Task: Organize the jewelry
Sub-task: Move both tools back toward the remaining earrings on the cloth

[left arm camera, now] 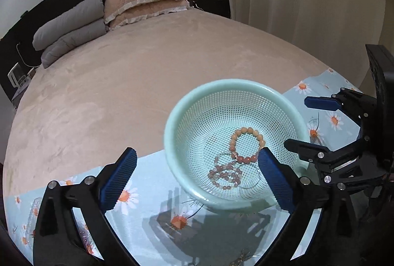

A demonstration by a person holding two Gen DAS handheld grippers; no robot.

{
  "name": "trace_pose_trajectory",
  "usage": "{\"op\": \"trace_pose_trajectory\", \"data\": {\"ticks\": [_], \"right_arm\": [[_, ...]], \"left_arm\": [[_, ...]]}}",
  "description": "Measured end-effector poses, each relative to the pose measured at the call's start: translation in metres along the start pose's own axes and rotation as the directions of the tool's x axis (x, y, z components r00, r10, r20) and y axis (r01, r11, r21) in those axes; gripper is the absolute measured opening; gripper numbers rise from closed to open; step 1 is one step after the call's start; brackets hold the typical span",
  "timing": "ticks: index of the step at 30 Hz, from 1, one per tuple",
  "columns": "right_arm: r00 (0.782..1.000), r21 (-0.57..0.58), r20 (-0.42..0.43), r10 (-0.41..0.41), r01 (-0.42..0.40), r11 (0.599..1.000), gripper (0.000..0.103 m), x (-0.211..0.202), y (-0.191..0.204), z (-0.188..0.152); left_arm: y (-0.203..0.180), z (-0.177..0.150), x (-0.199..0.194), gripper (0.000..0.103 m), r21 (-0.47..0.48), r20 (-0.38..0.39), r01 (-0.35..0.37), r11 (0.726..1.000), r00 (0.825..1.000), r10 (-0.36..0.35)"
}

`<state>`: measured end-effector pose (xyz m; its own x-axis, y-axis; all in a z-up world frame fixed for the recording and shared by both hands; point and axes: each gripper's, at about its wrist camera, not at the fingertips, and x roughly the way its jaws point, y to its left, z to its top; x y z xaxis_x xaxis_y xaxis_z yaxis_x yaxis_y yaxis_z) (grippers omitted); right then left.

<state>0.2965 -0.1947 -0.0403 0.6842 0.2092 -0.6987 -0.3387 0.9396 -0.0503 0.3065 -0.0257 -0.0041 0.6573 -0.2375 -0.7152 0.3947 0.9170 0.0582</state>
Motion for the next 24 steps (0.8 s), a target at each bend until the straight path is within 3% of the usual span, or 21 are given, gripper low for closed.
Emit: {"op": "trace_pose_trajectory", "data": {"ticks": [15, 24], "right_arm": [[0.997, -0.037, 0.083, 0.0, 0.004, 0.999, 0.083, -0.077, 0.02, -0.008], [0.997, -0.104, 0.046, 0.059, -0.054, 0.993, 0.083, -0.091, 0.044, -0.035]], "left_arm": [[0.008, -0.026, -0.074, 0.097, 0.002, 0.039, -0.069, 0.998, 0.997, 0.069], [0.003, -0.056, -0.089, 0.097, 0.0, 0.007, -0.061, 0.998, 0.998, 0.061]]}}
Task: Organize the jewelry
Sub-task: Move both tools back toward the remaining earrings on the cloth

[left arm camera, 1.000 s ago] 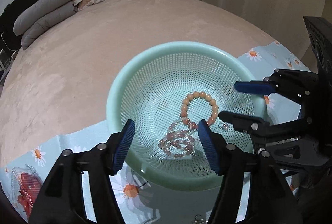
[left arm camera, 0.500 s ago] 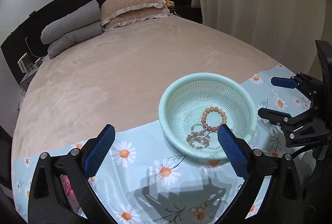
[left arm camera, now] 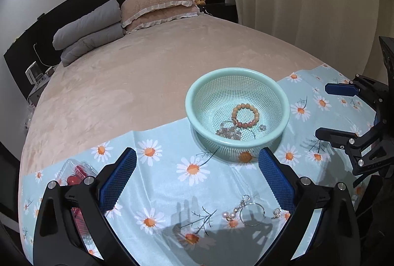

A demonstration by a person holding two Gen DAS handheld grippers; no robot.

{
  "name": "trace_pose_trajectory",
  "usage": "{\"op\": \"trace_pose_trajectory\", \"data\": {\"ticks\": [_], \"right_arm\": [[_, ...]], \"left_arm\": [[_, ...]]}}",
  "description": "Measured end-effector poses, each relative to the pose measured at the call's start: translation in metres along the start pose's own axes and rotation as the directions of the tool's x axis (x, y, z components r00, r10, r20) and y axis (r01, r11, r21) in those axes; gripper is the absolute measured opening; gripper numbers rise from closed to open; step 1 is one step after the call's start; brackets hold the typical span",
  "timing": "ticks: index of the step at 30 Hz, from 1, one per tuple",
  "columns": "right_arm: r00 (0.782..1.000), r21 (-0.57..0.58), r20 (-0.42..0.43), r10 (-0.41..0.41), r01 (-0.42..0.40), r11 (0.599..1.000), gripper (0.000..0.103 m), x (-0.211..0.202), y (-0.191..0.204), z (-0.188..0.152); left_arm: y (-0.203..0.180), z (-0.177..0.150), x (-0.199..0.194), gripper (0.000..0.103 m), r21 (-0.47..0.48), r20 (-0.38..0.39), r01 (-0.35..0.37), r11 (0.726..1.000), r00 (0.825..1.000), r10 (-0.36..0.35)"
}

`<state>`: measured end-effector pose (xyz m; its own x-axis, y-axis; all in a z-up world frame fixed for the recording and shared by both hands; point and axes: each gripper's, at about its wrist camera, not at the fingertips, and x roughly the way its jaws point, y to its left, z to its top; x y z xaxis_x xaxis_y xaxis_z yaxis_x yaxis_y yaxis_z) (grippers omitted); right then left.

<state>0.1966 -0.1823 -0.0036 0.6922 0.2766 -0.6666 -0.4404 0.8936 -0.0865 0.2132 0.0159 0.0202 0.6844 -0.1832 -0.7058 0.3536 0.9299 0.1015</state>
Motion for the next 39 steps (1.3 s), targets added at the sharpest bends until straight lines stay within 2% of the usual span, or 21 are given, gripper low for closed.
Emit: {"op": "trace_pose_trajectory", "data": {"ticks": [8, 11, 15, 23, 29, 36, 37, 39], "right_arm": [[0.996, -0.076, -0.063, 0.067, -0.071, 0.995, 0.083, 0.016, 0.031, -0.032], [0.992, -0.105, -0.098, 0.081, -0.092, 0.99, 0.083, 0.027, 0.039, -0.045], [0.985, -0.111, -0.142, 0.098, -0.114, 0.987, 0.083, 0.039, 0.043, -0.059], [0.975, -0.087, -0.196, 0.108, -0.126, 0.988, 0.083, 0.061, 0.04, -0.083], [0.973, -0.112, -0.207, 0.097, -0.122, 0.986, 0.08, 0.077, 0.043, -0.094], [0.98, -0.099, -0.157, 0.122, -0.139, 0.985, 0.078, 0.092, 0.048, -0.093], [0.979, -0.082, -0.154, 0.137, -0.151, 0.985, 0.076, 0.095, 0.049, -0.094], [0.969, -0.042, -0.153, 0.195, -0.203, 0.978, 0.062, 0.098, 0.049, -0.096]], "left_arm": [[-0.005, -0.042, 0.015, 0.097, -0.003, -0.074, -0.002, 1.0, 0.997, 0.002], [-0.011, -0.058, 0.027, 0.097, 0.02, -0.133, 0.026, 0.999, 0.991, -0.023], [-0.022, -0.079, 0.044, 0.097, 0.061, -0.184, 0.035, 0.998, 0.983, -0.024], [-0.026, -0.101, 0.071, 0.097, 0.027, -0.242, 0.076, 0.997, 0.968, -0.067], [-0.022, -0.107, 0.076, 0.097, 0.008, -0.202, 0.102, 0.995, 0.974, -0.099], [-0.027, -0.116, 0.081, 0.097, 0.091, -0.139, 0.138, 0.986, 0.982, -0.125], [-0.028, -0.117, 0.085, 0.096, 0.099, -0.141, 0.137, 0.986, 0.982, -0.122], [-0.03, -0.119, 0.095, 0.072, 0.112, -0.171, 0.144, 0.983, 0.977, -0.124]]}}
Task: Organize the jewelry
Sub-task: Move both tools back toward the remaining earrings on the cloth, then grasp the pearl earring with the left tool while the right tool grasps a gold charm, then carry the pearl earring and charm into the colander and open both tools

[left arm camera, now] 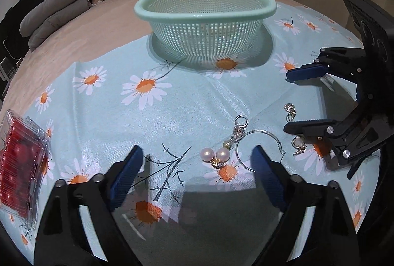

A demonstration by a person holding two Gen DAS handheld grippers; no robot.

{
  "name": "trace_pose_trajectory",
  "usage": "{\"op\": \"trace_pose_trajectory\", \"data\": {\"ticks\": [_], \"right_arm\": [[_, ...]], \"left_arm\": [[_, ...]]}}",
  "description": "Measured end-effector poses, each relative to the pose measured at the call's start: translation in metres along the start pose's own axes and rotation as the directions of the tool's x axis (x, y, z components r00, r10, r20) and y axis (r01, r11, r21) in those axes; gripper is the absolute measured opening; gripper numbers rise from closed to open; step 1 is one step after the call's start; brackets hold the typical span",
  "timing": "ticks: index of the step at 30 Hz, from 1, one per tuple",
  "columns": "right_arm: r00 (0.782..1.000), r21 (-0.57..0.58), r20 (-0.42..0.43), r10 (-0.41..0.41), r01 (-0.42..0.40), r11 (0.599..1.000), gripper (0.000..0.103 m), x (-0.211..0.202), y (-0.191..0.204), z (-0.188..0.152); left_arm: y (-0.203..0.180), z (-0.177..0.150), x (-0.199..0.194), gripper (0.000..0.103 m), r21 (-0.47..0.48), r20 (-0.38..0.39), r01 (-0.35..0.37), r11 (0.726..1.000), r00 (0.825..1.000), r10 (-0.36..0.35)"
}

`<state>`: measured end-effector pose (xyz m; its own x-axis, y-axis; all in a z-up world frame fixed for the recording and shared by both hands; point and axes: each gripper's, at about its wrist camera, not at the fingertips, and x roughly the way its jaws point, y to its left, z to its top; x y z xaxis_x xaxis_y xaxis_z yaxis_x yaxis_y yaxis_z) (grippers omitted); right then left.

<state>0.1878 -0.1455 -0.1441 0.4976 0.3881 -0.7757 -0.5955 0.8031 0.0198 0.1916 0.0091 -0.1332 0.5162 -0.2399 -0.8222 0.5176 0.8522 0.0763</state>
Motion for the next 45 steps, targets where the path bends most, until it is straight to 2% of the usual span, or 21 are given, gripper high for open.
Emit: {"op": "trace_pose_trajectory", "data": {"ticks": [1, 3, 4, 5, 6, 7, 8, 10, 11, 15, 16, 18, 22, 28, 30, 33, 37, 41, 45], "right_arm": [[1.0, 0.004, 0.004, 0.02, -0.02, 1.0, 0.054, 0.0, 0.0, -0.001], [0.999, -0.011, 0.007, 0.04, -0.04, 0.999, 0.046, 0.0, 0.004, -0.001], [0.998, -0.023, 0.007, 0.055, -0.055, 0.998, 0.036, -0.001, 0.006, -0.001], [0.997, -0.038, 0.004, 0.071, -0.071, 0.997, 0.026, -0.001, 0.009, 0.0], [0.996, -0.049, 0.001, 0.09, -0.09, 0.995, 0.021, -0.001, 0.012, 0.0], [0.996, -0.052, 0.001, 0.09, -0.09, 0.995, 0.018, -0.001, 0.013, 0.001], [0.995, -0.047, 0.002, 0.096, -0.096, 0.994, 0.018, -0.001, 0.012, 0.001], [0.994, -0.028, 0.007, 0.111, -0.111, 0.993, 0.017, -0.003, 0.009, 0.0], [0.994, -0.025, 0.008, 0.113, -0.113, 0.993, 0.017, -0.004, 0.009, -0.001], [0.99, -0.013, 0.016, 0.141, -0.141, 0.99, 0.016, -0.011, 0.005, -0.005], [0.988, -0.005, 0.023, 0.15, -0.15, 0.989, 0.012, -0.014, 0.004, -0.006], [0.986, 0.017, 0.026, 0.165, -0.166, 0.986, 0.011, -0.018, -0.001, -0.006], [0.987, 0.007, 0.026, 0.16, -0.16, 0.987, 0.011, -0.025, 0.0, -0.009], [0.975, 0.019, 0.095, 0.2, -0.203, 0.979, 0.011, -0.051, -0.006, -0.008], [0.971, 0.018, 0.117, 0.208, -0.211, 0.977, 0.011, -0.061, -0.007, -0.006], [0.961, 0.017, 0.159, 0.225, -0.231, 0.973, 0.011, -0.079, -0.013, -0.004], [0.944, 0.042, 0.223, 0.245, -0.26, 0.965, 0.011, -0.1, -0.024, -0.005], [0.933, 0.054, 0.259, 0.252, -0.274, 0.96, 0.011, -0.113, -0.03, -0.005], [0.934, 0.036, 0.265, 0.241, -0.259, 0.965, 0.011, -0.122, -0.029, 0.0]], "left_arm": [[0.001, -0.001, 0.004, 0.07, -0.004, -0.005, 0.012, 1.0, 1.0, -0.012], [0.002, -0.002, 0.003, 0.063, -0.008, 0.021, 0.035, 0.999, 0.999, -0.035], [0.002, -0.002, 0.003, 0.062, -0.007, 0.024, 0.04, 0.999, 0.999, -0.04], [0.0, -0.002, 0.003, 0.054, 0.0, 0.027, 0.047, 0.999, 0.999, -0.047], [-0.003, -0.003, 0.002, 0.042, 0.011, 0.031, 0.06, 0.998, 0.998, -0.06], [-0.005, -0.003, 0.001, 0.035, 0.021, 0.032, 0.072, 0.997, 0.997, -0.073], [-0.008, -0.003, 0.0, 0.023, 0.026, 0.03, 0.085, 0.996, 0.996, -0.085], [-0.011, -0.005, -0.001, 0.02, 0.03, 0.032, 0.092, 0.995, 0.995, -0.093], [-0.01, -0.006, -0.002, 0.012, 0.02, 0.03, 0.114, 0.993, 0.993, -0.115], [-0.01, -0.011, -0.013, 0.012, 0.009, 0.039, 0.133, 0.991, 0.99, -0.133], [-0.01, -0.012, -0.016, 0.012, 0.009, 0.045, 0.141, 0.99, 0.989, -0.141], [-0.008, -0.016, -0.021, 0.012, 0.003, 0.048, 0.142, 0.99, 0.989, -0.142], [-0.003, -0.017, -0.036, 0.012, -0.013, 0.076, 0.148, 0.989, 0.986, -0.146], [0.012, -0.017, -0.06, 0.012, -0.054, 0.124, 0.167, 0.984, 0.979, -0.16], [0.019, -0.016, -0.067, 0.012, -0.076, 0.145, 0.19, 0.979, 0.973, -0.177], [0.03, -0.017, -0.076, 0.012, -0.126, 0.189, 0.27, 0.954, 0.951, -0.244], [0.036, -0.018, -0.084, 0.012, -0.163, 0.226, 0.312, 0.936, 0.935, -0.272], [0.039, -0.017, -0.091, 0.012, -0.178, 0.247, 0.334, 0.926, 0.926, -0.286], [0.04, -0.012, -0.099, 0.012, -0.164, 0.249, 0.319, 0.934, 0.929, -0.274]]}}
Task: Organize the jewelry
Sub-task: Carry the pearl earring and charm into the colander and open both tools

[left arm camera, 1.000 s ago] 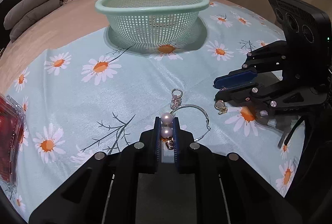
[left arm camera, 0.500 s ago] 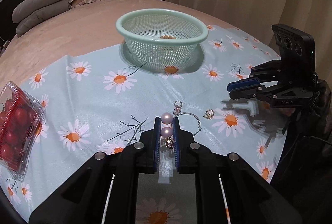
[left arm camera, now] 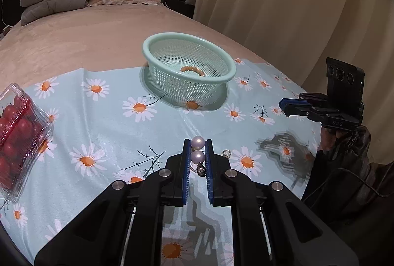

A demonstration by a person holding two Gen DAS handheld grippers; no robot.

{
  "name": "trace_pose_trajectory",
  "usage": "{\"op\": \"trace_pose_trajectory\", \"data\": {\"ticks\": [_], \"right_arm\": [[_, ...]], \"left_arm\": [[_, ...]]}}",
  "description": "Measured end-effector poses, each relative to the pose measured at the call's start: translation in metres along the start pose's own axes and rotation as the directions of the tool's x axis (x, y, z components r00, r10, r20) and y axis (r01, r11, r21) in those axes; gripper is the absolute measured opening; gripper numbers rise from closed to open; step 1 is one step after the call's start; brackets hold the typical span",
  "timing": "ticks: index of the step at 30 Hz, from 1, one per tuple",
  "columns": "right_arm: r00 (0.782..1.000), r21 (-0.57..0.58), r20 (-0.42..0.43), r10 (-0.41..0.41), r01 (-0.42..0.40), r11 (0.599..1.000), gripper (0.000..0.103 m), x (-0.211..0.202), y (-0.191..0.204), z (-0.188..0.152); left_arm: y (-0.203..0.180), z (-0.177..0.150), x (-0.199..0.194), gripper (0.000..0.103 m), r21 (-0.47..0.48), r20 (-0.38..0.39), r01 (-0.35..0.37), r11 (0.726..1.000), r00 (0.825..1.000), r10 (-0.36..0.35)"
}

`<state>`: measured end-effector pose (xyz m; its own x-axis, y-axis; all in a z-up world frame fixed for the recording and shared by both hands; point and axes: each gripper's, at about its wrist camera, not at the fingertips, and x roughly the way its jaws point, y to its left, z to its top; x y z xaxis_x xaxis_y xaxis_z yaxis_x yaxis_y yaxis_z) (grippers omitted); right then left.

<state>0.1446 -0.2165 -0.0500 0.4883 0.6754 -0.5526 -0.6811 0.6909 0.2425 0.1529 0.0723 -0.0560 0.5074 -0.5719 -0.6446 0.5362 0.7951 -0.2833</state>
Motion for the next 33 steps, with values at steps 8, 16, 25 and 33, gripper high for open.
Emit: {"op": "trace_pose_trajectory", "data": {"ticks": [8, 16, 25, 33], "right_arm": [[0.999, -0.074, 0.02, -0.037, 0.039, 0.997, 0.011, -0.019, 0.005, 0.026], [0.997, -0.144, 0.039, -0.059, 0.064, 0.987, 0.011, -0.038, 0.009, 0.054], [0.997, -0.19, 0.045, -0.066, 0.074, 0.979, 0.011, -0.043, 0.012, 0.069], [0.998, -0.196, 0.03, -0.06, 0.064, 0.979, 0.011, -0.04, 0.009, 0.07]], "left_arm": [[-0.022, 0.032, -0.014, 0.012, 0.1, 0.026, -0.024, 0.995, 0.999, 0.022], [-0.041, 0.062, -0.019, 0.012, 0.183, 0.038, -0.026, 0.983, 0.999, 0.019], [-0.058, 0.088, -0.016, 0.012, 0.249, 0.04, -0.026, 0.968, 0.999, 0.016], [-0.068, 0.101, -0.008, 0.012, 0.324, -0.016, -0.061, 0.944, 0.997, 0.07]]}}
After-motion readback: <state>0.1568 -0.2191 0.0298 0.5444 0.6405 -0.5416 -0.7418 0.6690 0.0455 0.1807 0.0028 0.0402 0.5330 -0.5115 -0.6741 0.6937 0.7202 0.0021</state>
